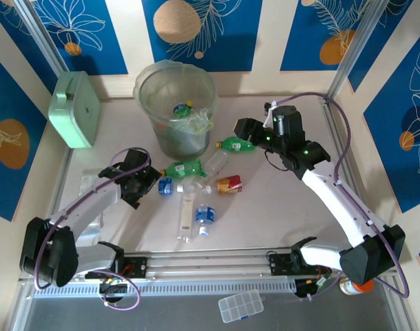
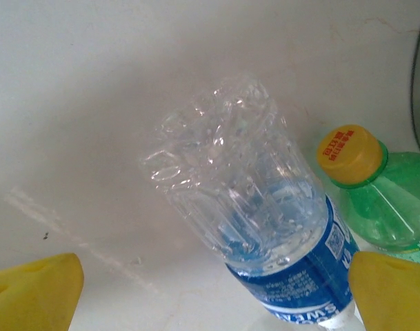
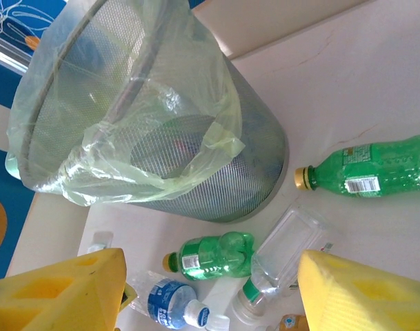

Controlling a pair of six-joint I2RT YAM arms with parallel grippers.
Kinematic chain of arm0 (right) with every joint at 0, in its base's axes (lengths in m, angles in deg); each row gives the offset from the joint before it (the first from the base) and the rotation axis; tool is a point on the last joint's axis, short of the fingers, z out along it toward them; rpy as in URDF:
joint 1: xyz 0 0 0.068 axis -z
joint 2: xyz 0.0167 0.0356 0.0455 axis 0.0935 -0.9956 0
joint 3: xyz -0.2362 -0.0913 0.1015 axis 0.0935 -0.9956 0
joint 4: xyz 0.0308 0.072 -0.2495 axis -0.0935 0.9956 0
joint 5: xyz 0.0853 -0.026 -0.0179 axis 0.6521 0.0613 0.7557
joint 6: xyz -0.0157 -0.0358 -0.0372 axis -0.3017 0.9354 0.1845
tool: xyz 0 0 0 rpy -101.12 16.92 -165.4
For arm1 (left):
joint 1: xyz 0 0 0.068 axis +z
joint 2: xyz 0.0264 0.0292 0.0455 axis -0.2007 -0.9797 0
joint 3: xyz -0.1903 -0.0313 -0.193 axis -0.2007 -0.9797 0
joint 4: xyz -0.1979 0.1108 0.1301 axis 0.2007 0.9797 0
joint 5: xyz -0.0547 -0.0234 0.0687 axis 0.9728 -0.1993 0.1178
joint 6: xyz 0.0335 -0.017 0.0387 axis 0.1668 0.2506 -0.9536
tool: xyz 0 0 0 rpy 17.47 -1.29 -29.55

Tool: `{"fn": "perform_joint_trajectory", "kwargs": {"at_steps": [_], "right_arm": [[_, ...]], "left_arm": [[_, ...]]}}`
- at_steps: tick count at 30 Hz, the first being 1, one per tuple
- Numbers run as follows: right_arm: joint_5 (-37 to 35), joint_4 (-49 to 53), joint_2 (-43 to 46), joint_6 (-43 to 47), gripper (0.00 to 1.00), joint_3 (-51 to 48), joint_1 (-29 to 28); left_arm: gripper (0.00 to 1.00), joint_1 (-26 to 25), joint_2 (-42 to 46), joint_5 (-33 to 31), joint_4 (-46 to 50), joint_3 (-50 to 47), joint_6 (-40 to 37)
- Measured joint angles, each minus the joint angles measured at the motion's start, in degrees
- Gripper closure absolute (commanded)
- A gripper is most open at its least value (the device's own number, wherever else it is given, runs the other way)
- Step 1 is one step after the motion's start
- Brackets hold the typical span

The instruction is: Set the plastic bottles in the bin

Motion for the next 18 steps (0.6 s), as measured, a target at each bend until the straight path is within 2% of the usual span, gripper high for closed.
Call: {"fn": "perform_joint_trajectory", "kwargs": {"at_steps": [9, 18], "right_arm": [[1.33, -0.13, 0.11, -0.04, 0.33, 0.00, 2.23], [3.54, -0.24, -0.02, -0.50, 0.33, 0.00, 3.56]], "left_arm": [[0.05, 0.46, -7.30, 0.55, -2.32, 2.16, 1.49], [0.19, 0.48, -10.14, 0.90, -4.66, 2.86, 0.96]]}}
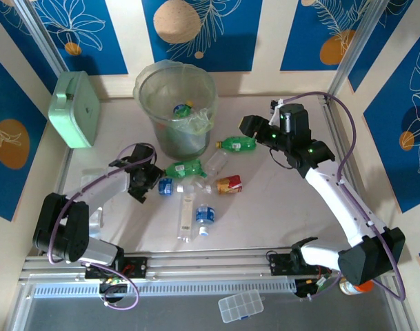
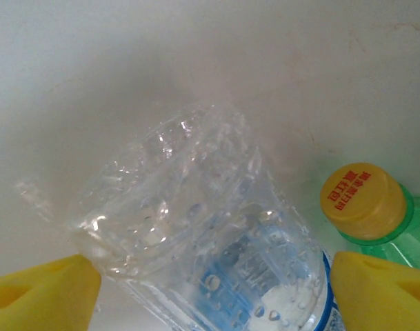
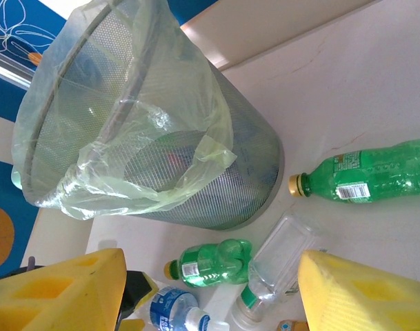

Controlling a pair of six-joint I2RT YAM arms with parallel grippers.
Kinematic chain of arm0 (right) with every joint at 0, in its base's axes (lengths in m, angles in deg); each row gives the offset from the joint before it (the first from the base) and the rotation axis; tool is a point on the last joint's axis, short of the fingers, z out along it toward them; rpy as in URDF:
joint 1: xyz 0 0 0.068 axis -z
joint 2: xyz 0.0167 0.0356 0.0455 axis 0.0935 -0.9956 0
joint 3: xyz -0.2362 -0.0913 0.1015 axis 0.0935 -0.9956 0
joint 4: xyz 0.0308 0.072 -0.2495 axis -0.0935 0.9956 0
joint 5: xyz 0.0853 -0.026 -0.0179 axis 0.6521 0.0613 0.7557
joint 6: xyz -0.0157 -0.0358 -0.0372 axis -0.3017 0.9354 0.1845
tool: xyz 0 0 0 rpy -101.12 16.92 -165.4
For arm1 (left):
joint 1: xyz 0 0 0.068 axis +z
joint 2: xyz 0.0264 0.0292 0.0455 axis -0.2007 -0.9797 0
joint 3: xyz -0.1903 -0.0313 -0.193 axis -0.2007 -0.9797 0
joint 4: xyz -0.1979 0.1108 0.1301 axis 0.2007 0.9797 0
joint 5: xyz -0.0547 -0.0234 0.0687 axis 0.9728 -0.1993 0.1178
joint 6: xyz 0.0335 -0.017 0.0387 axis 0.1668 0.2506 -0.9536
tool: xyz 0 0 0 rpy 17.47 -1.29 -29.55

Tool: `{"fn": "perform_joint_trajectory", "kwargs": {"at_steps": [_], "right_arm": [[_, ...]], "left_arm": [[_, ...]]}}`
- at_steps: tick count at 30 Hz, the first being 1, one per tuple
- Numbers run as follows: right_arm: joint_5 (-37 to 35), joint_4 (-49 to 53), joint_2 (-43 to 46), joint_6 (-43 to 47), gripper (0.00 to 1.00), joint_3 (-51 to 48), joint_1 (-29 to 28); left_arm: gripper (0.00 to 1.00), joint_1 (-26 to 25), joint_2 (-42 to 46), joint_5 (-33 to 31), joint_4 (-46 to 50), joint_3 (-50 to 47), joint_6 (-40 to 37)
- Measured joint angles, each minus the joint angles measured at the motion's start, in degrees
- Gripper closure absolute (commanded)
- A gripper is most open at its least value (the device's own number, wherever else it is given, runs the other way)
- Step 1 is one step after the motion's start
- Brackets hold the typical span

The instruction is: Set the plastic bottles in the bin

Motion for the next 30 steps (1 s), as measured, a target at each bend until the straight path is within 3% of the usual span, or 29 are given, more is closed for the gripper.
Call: {"fn": "perform_joint_trajectory", "kwargs": {"at_steps": [3, 14, 18, 21, 30], "right_arm": [[0.98, -0.02, -0.13, -0.76, 0.33, 0.00, 0.68], [2.95, -0.39, -0.46, -2.56, 0.33, 0.00, 1.46], [2.95, -0.42, -0.46, -2.80, 0.33, 0.00, 1.46], [2.95, -0.44, -0.46, -3.02, 0.33, -0.07, 1.46], [3.74, -1.55, -0.44, -4.13, 0.33, -1.03, 1.68]], "left_arm": [[0.26, 0.00, 0.02, -0.02, -0.76, -0.15, -0.20], [0.41, 0.00, 0.02, -0.70, -1.07, -0.42, -3.17], [0.40, 0.04, -0.50, -0.70, 0.13, 0.59, -5.40], [0.36, 0.11, -1.66, -0.68, 1.99, 2.19, -7.69], [0.08, 0.20, -2.99, 0.46, 6.14, 2.58, -12.87]]}}
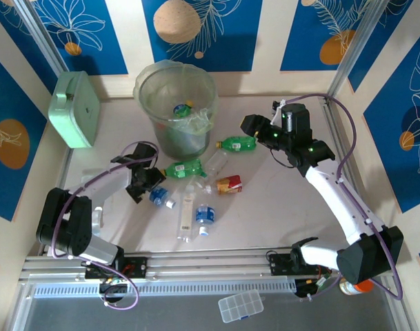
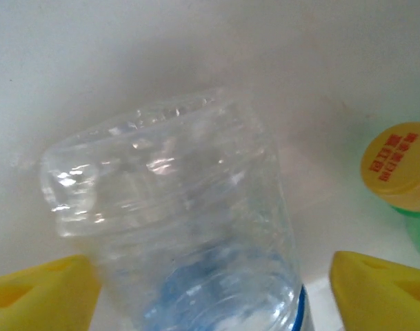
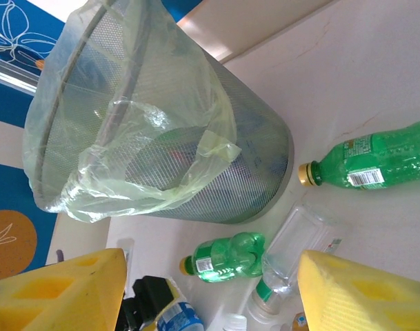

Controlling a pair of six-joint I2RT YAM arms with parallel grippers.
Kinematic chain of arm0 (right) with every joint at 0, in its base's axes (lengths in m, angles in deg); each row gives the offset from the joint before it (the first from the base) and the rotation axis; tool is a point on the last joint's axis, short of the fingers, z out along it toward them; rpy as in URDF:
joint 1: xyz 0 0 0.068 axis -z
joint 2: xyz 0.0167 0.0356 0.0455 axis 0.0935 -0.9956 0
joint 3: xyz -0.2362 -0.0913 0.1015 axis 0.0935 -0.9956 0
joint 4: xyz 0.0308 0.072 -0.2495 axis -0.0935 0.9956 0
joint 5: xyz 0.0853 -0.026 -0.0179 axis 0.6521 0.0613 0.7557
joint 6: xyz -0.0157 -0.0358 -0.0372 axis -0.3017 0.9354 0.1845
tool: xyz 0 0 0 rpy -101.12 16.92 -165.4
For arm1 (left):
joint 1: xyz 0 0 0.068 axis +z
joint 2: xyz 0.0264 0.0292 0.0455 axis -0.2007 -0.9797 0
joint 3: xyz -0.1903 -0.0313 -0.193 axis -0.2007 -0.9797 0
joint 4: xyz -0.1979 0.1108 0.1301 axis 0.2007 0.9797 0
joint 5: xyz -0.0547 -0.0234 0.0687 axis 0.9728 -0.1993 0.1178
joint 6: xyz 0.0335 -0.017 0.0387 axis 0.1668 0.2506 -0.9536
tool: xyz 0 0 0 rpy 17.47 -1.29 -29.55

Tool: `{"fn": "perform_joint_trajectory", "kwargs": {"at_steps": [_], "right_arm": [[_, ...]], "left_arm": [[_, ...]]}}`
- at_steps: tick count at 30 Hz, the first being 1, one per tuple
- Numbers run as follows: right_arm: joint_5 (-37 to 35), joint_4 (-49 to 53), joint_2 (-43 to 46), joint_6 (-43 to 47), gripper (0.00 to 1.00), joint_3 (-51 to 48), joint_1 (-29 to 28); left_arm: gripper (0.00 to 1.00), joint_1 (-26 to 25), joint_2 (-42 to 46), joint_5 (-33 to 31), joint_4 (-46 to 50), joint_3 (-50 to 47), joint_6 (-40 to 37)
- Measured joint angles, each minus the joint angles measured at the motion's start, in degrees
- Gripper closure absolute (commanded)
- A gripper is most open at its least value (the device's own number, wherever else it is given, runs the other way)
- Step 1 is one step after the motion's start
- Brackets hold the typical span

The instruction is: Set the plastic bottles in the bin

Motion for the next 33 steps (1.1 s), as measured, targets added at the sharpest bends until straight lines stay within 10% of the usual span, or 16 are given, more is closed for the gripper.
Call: {"fn": "perform_joint_trajectory", "kwargs": {"at_steps": [20, 33], "right_arm": [[3.21, -2.73, 0.00, -1.73, 0.33, -1.29, 0.63], [5.73, -3.82, 0.02, -2.82, 0.32, -1.29, -0.46]], "left_arm": [[0.52, 0.44, -3.23, 3.50, 0.46, 1.07, -2.73], [0.49, 0.44, 19.76, 11.76, -11.13, -1.90, -14.21]]}}
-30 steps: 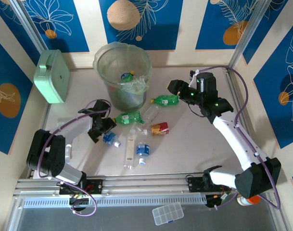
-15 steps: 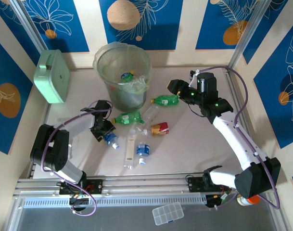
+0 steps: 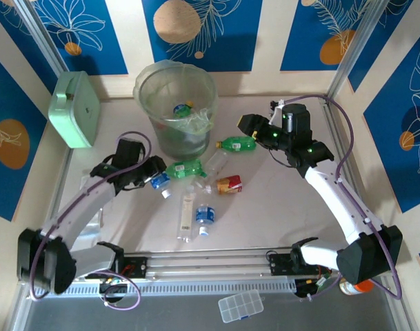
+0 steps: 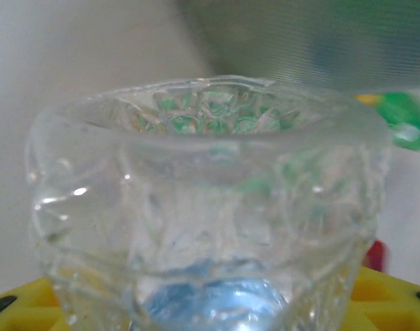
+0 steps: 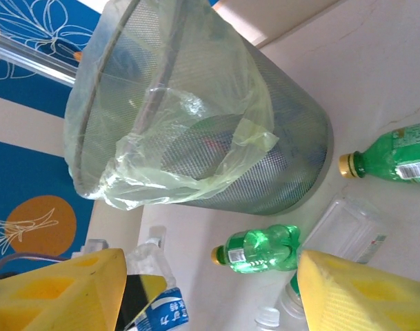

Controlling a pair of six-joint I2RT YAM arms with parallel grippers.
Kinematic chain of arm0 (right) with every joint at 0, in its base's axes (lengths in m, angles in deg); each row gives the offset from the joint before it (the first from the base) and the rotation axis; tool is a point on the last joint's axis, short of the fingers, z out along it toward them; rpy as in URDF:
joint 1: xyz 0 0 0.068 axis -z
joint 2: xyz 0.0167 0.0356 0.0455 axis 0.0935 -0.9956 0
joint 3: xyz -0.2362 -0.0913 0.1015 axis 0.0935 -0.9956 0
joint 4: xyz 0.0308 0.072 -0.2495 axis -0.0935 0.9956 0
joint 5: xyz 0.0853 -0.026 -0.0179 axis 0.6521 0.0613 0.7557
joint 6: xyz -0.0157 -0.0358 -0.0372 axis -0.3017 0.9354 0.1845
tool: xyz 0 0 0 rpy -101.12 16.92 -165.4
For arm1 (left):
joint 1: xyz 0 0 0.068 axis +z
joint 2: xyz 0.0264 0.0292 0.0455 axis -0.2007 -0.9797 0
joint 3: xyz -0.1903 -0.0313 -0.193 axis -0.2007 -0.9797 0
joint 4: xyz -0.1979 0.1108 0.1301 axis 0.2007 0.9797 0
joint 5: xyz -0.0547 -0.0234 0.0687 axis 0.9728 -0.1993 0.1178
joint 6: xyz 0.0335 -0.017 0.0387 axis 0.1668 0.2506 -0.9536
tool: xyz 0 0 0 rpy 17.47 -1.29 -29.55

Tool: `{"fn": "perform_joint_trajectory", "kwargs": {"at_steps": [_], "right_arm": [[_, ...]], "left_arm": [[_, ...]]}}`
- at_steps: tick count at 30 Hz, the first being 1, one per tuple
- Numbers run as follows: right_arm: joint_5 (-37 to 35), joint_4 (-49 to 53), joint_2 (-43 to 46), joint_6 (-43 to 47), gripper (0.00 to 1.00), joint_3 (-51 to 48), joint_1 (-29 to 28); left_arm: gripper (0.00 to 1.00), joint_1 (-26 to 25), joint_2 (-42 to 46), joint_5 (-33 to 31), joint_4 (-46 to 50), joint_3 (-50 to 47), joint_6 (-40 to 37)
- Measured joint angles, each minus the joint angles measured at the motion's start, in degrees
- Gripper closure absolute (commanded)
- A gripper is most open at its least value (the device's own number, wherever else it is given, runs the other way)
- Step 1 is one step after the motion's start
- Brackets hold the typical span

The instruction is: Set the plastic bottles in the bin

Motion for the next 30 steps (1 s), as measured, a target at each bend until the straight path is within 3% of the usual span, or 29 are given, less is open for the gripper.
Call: {"fn": "perform_joint_trajectory", "kwargs": {"at_steps": [5, 11, 20, 26, 30], "right_arm": [[5.75, -5.14, 0.00, 0.85, 0.28, -1.11, -1.49], [14.49, -10.60, -0.39, 5.86, 0.26, -1.01, -6.75], [18.86, -7.80, -5.01, 14.64, 0.13, 6.56, -14.40], [20.76, -6.99, -7.54, 17.14, 0.02, 7.65, -17.35], [23.37, -8.17, -8.31, 17.14, 0.01, 7.45, -18.18]], "left_arm": [[0.51, -0.07, 7.43, 12.46, -12.79, -5.03, -5.79], [0.53, -1.84, 9.33, 23.58, -18.36, -5.09, -13.84], [0.52, -6.75, 12.26, 31.47, -17.03, -2.10, -25.99], [0.52, -8.11, 12.35, 35.23, -18.82, -1.95, -26.93], [0.52, -9.16, 12.31, 36.87, -21.59, -1.97, -26.58]]}}
